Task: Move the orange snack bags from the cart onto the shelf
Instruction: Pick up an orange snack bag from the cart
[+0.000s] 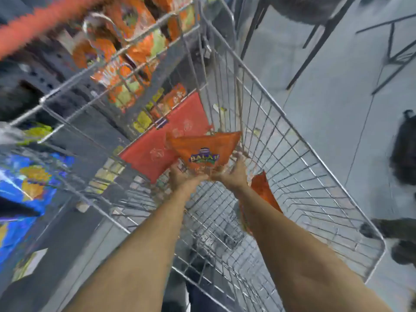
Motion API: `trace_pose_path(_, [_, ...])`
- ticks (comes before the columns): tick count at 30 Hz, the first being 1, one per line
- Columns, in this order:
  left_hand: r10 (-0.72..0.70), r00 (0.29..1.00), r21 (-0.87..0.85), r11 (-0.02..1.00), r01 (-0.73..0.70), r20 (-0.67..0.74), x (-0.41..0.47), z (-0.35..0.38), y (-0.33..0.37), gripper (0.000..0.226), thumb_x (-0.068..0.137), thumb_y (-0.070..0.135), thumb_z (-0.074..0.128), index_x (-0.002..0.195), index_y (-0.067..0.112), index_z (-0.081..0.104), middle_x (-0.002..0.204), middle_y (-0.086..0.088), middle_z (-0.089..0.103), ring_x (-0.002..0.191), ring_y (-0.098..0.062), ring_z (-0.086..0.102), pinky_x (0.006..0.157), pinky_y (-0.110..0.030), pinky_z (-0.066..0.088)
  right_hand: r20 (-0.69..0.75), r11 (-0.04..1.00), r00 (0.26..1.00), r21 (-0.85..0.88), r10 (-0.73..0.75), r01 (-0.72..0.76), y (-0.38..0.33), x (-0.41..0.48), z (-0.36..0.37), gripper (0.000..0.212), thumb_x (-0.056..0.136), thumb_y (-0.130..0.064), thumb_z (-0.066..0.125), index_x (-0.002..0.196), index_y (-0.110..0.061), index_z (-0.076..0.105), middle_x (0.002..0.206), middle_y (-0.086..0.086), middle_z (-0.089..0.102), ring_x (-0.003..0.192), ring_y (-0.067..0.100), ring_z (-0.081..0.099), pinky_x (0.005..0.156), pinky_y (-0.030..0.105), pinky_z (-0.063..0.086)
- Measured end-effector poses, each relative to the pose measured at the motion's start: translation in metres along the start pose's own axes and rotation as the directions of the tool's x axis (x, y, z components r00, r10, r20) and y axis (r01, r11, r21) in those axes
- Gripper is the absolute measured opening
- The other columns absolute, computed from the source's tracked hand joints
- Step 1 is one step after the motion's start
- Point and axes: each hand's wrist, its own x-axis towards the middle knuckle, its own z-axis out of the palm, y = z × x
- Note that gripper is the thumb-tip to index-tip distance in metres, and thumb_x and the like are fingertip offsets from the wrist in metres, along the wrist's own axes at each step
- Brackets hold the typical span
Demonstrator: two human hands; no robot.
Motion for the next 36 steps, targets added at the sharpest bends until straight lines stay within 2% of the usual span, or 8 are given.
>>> trace_pose_path(7, [-0.020,0.993,0.075,0.997,0.012,0.118,0.037,0.011,-0.011,0.092,0.058,0.018,0.087,0.136,0.011,0.039,0.134,-0.012,0.054,0.120,-0.027,0.054,0.103,-0.036,0.044,0.171,0.981,0.982,-0.160,-0.086,0.114,0.036,0.066,0.014,0.112,0.031,-0.060,0.093,0.127,-0.019,0.051,0.116,-0.001,0.065,0.106,0.013,0.064,0.092,0.037,0.056])
trace_pose_path(11, [0.019,0.986,0.068,0.997,-0.030,0.168,0.040,0.017,-0.006,0.085,0.064,0.006,0.083,0.136,0.013,0.036,0.131,-0.004,0.054,0.121,-0.019,0.048,0.096,-0.023,0.033,0.290,0.926,0.925,-0.212,-0.244,0.311,0.027,0.060,0.007,0.064,0.055,-0.035,0.091,0.109,-0.012,0.066,0.108,0.004,0.071,0.100,0.014,0.064,0.088,0.038,0.055])
trace_pose_path(16, [0.014,0.989,0.125,0.992,-0.033,0.144,0.032,0.010,-0.007,0.082,0.055,0.010,0.088,0.125,0.015,0.046,0.114,0.002,0.060,0.107,-0.020,0.058,0.099,-0.033,0.046,0.382,0.930,0.906,-0.234,-0.180,0.284,0.020,0.053,-0.001,0.065,0.058,-0.019,0.092,0.116,-0.010,0.064,0.106,-0.004,0.063,0.099,0.010,0.054,0.083,0.003,0.038])
trace_pose_path(24, [0.004,0.995,0.087,0.996,-0.013,0.100,-0.016,-0.031,0.016,0.076,0.053,0.024,0.088,0.120,0.021,0.052,0.111,0.005,0.063,0.107,-0.018,0.058,0.100,-0.028,0.044,0.562,0.946,0.818,-0.180,-0.127,0.271,-0.028,0.026,-0.020,0.074,0.053,-0.008,0.093,0.118,-0.012,0.056,0.108,-0.007,0.066,0.103,0.013,0.063,0.105,0.040,0.047])
trace_pose_path(28, [0.139,0.983,0.021,0.990,-0.143,0.120,-0.047,-0.073,0.046,0.085,0.054,0.022,0.088,0.127,0.015,0.046,0.118,0.000,0.061,0.114,-0.021,0.056,0.102,-0.030,0.042,0.615,0.952,0.753,-0.017,-0.232,0.307,-0.070,-0.002,-0.032,0.074,0.045,-0.016,0.096,0.109,-0.010,0.059,0.102,-0.002,0.071,0.101,0.018,0.067,0.096,0.044,0.054])
trace_pose_path(30, [0.241,0.967,-0.068,0.970,-0.235,0.087,-0.070,-0.102,0.062,0.090,0.056,0.018,0.089,0.132,0.012,0.042,0.121,-0.004,0.058,0.113,-0.021,0.056,0.098,-0.032,0.047,0.574,0.936,0.759,0.038,-0.307,0.349,-0.095,-0.024,-0.034,0.065,0.055,0.002,0.090,0.111,-0.009,0.059,0.102,-0.002,0.072,0.098,0.017,0.069,0.093,0.041,0.056])
trace_pose_path(33, [0.370,0.929,-0.126,0.921,-0.368,-0.011,-0.098,-0.140,0.086,0.080,0.058,0.014,0.088,0.126,0.016,0.045,0.108,-0.001,0.063,0.095,-0.015,0.058,0.081,-0.023,0.047,0.501,0.933,0.791,0.112,-0.351,0.342,-0.134,-0.045,-0.032,0.078,0.051,-0.008,0.089,0.122,-0.003,0.056,0.112,0.015,0.070,0.103,0.027,0.069,0.094,0.050,0.055])
trace_pose_path(36, [0.482,0.871,-0.185,0.851,-0.492,-0.098,-0.132,-0.189,0.104,0.068,0.061,0.013,0.086,0.115,0.024,0.047,0.088,0.010,0.062,0.081,-0.007,0.061,0.074,-0.019,0.049,0.491,0.880,0.732,0.217,-0.472,0.422,-0.189,-0.081,-0.028,0.072,0.059,0.001,0.084,0.123,-0.008,0.052,0.101,0.001,0.075,0.095,0.015,0.071,0.084,0.038,0.060])
